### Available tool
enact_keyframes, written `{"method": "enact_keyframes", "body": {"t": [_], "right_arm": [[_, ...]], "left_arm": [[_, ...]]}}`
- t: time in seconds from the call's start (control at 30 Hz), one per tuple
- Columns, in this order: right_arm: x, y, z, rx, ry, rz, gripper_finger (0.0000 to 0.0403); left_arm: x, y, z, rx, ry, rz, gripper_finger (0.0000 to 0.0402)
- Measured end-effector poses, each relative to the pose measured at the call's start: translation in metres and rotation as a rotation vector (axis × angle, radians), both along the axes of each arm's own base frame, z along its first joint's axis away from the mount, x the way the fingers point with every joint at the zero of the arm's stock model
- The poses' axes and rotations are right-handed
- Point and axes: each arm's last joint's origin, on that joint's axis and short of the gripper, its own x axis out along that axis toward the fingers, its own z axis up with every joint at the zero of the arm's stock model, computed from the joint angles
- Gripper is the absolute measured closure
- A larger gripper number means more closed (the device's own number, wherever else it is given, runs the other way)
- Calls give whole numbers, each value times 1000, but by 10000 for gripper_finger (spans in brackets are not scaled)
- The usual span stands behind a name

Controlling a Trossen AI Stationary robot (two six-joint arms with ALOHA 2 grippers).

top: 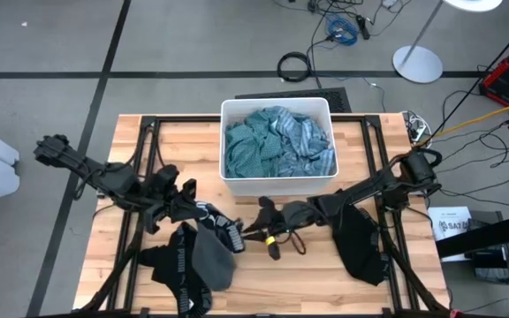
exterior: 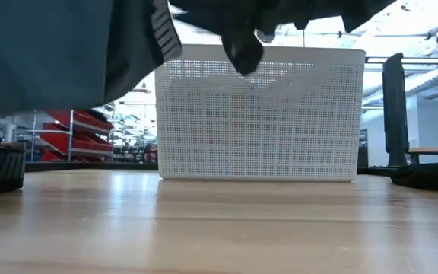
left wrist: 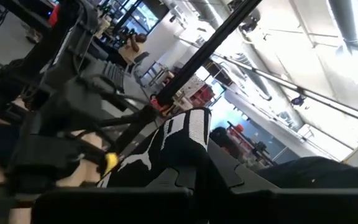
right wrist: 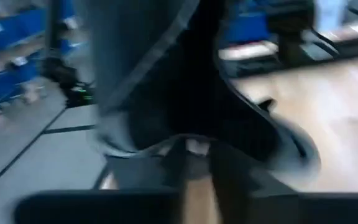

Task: Sort clothes
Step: Put the gray underwear into the white laundry organizer

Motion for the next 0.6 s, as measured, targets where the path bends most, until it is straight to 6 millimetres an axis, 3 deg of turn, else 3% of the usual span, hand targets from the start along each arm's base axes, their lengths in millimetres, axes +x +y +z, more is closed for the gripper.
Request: {"method": "enact_keyframes", "body": {"t": [0.07,0.3,0.6], "right_arm": [[1,1,1,-6,-16,21,386],[-8,-2,0,-23,114,44,401],[-13,-5,-1,-30,183,24,373]], "left_arm": [[2,-1,-2,5,9,-4,391],[2,-3,-3,-12,21,-41,391],[2,-3,-3,-6,27,-57,391]]}}
